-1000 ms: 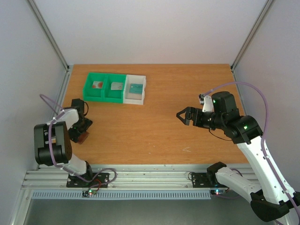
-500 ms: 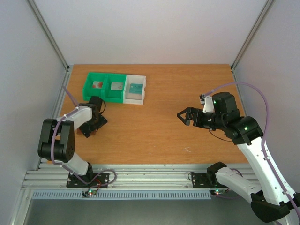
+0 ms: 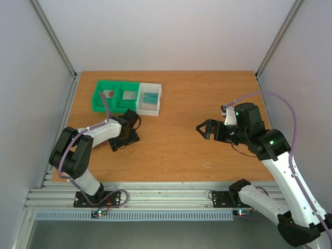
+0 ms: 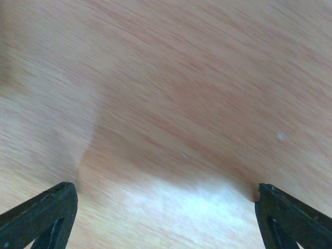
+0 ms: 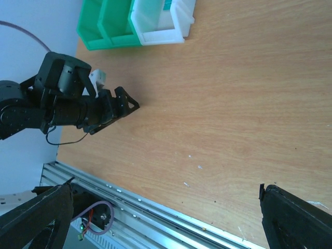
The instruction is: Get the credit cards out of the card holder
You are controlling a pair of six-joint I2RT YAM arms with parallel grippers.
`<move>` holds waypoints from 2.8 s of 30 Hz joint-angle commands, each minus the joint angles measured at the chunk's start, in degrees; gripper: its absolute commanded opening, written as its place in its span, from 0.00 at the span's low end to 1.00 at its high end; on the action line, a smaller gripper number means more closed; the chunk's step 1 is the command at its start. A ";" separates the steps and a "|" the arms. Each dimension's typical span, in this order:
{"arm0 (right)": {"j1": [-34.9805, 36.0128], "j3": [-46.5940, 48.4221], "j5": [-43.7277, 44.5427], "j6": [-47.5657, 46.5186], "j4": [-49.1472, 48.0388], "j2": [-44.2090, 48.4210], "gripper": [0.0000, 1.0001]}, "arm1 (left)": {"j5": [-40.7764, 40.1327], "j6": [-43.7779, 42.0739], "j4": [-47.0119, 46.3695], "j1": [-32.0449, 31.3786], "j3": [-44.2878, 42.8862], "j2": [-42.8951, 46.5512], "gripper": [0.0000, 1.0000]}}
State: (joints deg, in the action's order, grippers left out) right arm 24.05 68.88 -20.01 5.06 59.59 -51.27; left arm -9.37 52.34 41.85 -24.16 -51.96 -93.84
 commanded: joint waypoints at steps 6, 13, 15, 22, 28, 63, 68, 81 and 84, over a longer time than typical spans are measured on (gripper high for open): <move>-0.32 -1.96 -1.88 1.42 -1.74 1.82 0.98 | -5.86 -3.20 3.60 0.69 -3.47 6.60 0.88; -0.32 -2.22 -2.22 1.71 -1.82 3.74 0.97 | -1.35 -6.67 4.66 18.80 -3.11 10.07 0.91; -0.33 -2.02 -2.63 1.86 -2.04 3.78 0.97 | -1.70 -6.74 5.30 22.79 -3.67 9.50 0.92; -0.32 -2.26 -4.42 2.15 -3.47 3.39 0.97 | 1.66 -8.62 3.50 33.34 -4.72 4.38 0.97; -0.32 -2.52 -3.94 1.52 -3.65 3.42 0.98 | 4.55 -9.57 -0.39 34.12 -3.50 0.78 0.96; -0.32 -5.00 -3.41 0.83 -4.74 2.86 0.98 | 16.67 4.61 -6.97 -11.53 1.00 10.06 0.88; -0.32 -5.31 -3.13 0.54 -4.49 4.01 0.98 | 12.15 -7.97 -4.45 -6.87 -0.10 14.31 0.87; -0.30 -3.66 -2.89 -0.18 -4.32 4.86 0.98 | 12.57 -17.73 -4.36 8.99 -3.17 6.50 0.91; -0.32 -3.92 -2.90 -0.06 -4.16 4.74 0.98 | 14.72 -18.56 -5.18 9.75 -4.01 3.99 0.87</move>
State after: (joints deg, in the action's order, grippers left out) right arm 24.05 63.64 -23.16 5.74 55.53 -46.85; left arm 3.62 36.95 37.78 -15.64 -53.95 -86.89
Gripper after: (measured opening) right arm 0.979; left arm 0.886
